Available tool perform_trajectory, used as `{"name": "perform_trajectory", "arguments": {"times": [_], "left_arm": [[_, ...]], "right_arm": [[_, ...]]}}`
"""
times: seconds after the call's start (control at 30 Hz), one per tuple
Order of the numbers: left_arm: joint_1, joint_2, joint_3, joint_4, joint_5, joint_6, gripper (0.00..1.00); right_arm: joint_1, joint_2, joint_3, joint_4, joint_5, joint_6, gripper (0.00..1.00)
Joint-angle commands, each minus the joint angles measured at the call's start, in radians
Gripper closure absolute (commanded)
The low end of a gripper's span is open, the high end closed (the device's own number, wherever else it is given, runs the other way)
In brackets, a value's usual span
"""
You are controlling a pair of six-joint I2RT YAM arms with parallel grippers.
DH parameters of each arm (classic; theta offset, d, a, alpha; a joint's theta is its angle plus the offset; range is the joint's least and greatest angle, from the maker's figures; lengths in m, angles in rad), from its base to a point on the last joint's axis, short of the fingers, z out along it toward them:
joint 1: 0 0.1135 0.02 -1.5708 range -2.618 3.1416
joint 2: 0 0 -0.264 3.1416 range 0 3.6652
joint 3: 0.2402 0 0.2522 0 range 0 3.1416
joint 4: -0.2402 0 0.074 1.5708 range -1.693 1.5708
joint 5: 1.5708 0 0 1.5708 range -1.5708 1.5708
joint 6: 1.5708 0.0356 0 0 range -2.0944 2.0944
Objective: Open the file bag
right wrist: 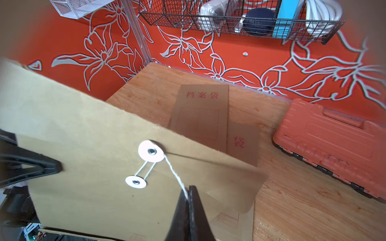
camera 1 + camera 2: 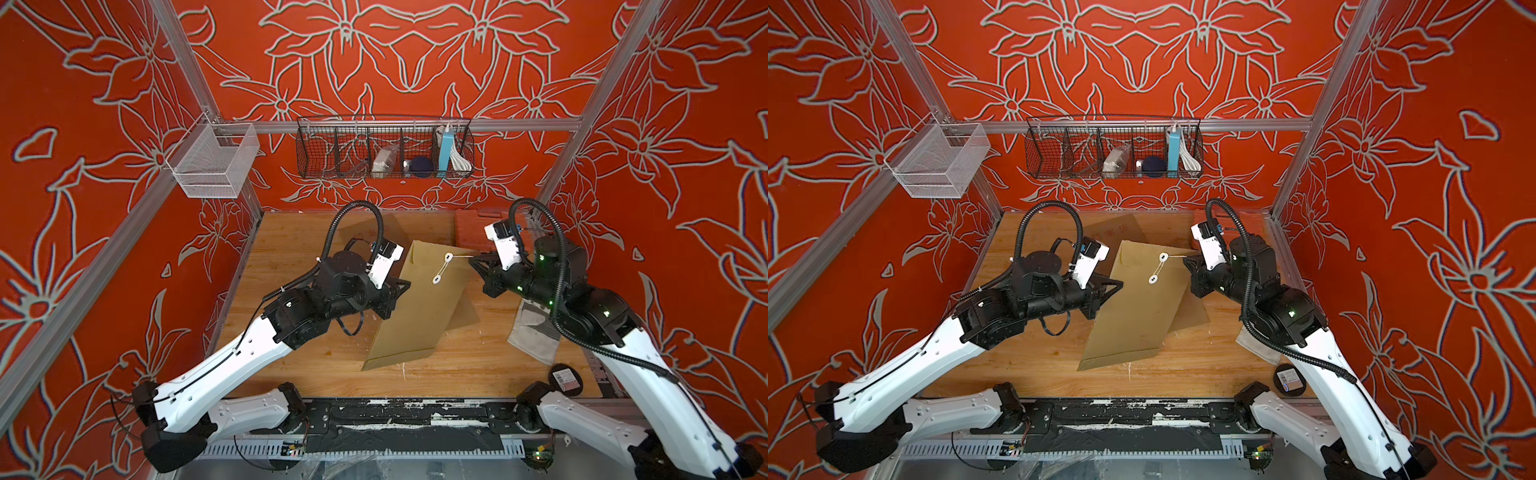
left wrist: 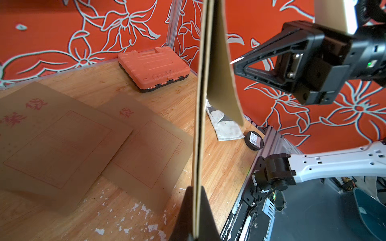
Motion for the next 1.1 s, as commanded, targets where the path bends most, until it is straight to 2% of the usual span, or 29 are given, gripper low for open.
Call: {"name": "perform_trajectory", "arguments": {"times": [0.0,0.6,1.07], "left_arm": [[0.017,-0.041,-0.008,0.06,0.02,-0.02,1.0],[0.025,-0.099,-0.044,0.136,-0.002,-0.06,1.0],[0.025,-0.098,-0.041,0.157,-0.013,-0.064,1.0]], "right_arm": [[0.005,-0.001,0.007,-0.01,0.022,-0.016,1.0],[0.006,0.046,-0.036,0.082,-0.264,0.005,1.0],[0.006,0.103,-0.044,0.163,-0.39,0.067,1.0]]}}
